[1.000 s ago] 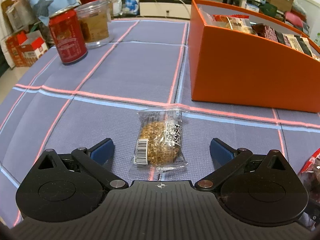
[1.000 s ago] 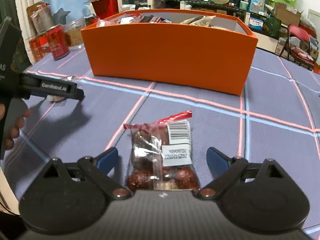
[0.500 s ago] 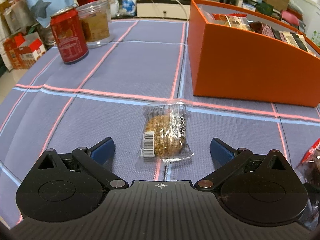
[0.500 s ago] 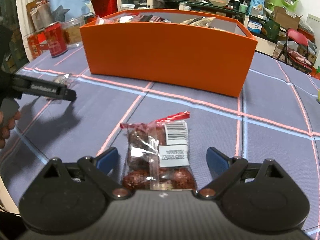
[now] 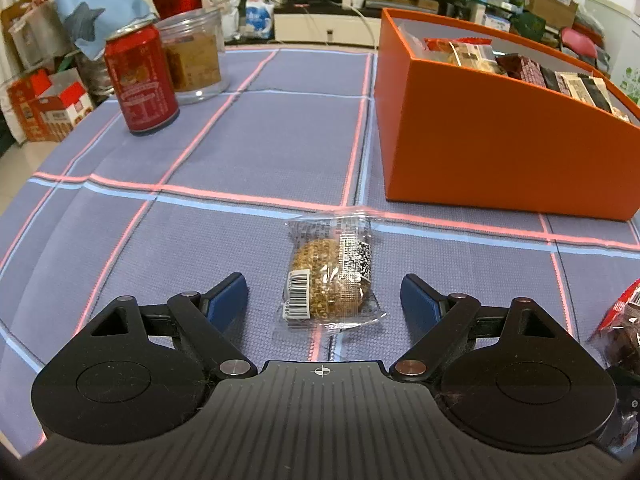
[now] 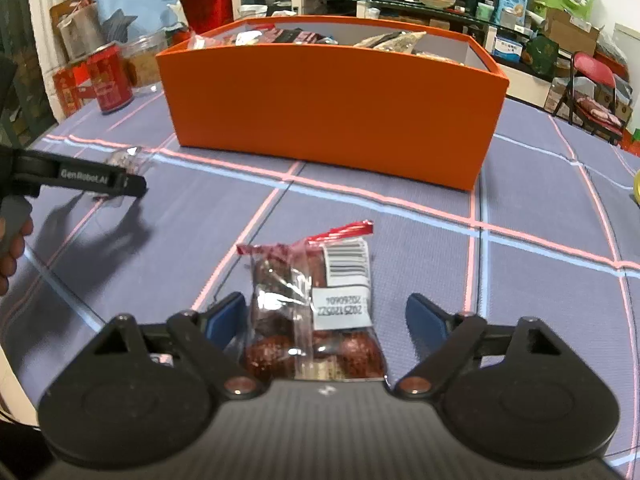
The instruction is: Organize snacks
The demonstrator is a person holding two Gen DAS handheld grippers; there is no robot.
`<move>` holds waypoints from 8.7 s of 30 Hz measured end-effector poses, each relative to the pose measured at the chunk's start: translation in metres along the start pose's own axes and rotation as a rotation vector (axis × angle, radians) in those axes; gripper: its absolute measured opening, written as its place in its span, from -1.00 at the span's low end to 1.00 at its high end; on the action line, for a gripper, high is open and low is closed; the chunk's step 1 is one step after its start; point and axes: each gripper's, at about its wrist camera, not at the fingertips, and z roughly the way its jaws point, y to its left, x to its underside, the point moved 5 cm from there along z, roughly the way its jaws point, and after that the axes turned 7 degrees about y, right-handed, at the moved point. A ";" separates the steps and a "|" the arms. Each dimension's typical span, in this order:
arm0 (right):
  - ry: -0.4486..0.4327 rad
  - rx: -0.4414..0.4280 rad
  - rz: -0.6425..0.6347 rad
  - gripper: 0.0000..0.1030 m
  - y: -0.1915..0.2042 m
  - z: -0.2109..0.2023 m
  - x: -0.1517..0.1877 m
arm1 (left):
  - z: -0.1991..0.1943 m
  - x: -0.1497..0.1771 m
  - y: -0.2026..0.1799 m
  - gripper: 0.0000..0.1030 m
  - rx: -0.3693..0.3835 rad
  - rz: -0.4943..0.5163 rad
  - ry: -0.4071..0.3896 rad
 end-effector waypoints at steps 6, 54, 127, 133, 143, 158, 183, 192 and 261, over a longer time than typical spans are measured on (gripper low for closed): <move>-0.002 0.006 -0.005 0.77 -0.002 0.002 0.000 | 0.000 0.000 0.001 0.63 0.000 0.000 -0.005; 0.021 0.005 0.028 0.62 0.001 0.000 -0.002 | -0.005 0.000 -0.011 0.35 -0.005 -0.001 0.021; -0.013 -0.002 0.004 0.11 0.002 -0.016 -0.010 | -0.014 -0.006 -0.007 -0.47 -0.041 -0.031 0.007; -0.009 -0.010 0.000 0.11 0.002 -0.016 -0.009 | -0.021 -0.008 -0.009 -0.47 -0.044 -0.027 -0.010; -0.094 -0.015 -0.040 0.11 0.010 -0.041 -0.020 | -0.070 -0.021 -0.025 -0.48 0.018 0.013 -0.137; -0.252 -0.005 0.033 0.11 -0.033 -0.042 -0.192 | -0.055 -0.172 -0.095 -0.42 0.113 0.052 -0.239; -0.155 0.154 0.210 0.99 -0.003 -0.101 -0.096 | -0.132 -0.042 -0.062 0.77 -0.003 0.021 -0.262; -0.246 0.247 0.207 0.99 -0.007 -0.108 -0.100 | -0.131 -0.043 -0.071 0.81 -0.006 0.013 -0.240; -0.120 0.255 0.214 0.99 -0.020 -0.085 -0.080 | -0.110 -0.024 -0.095 0.83 -0.113 0.093 -0.126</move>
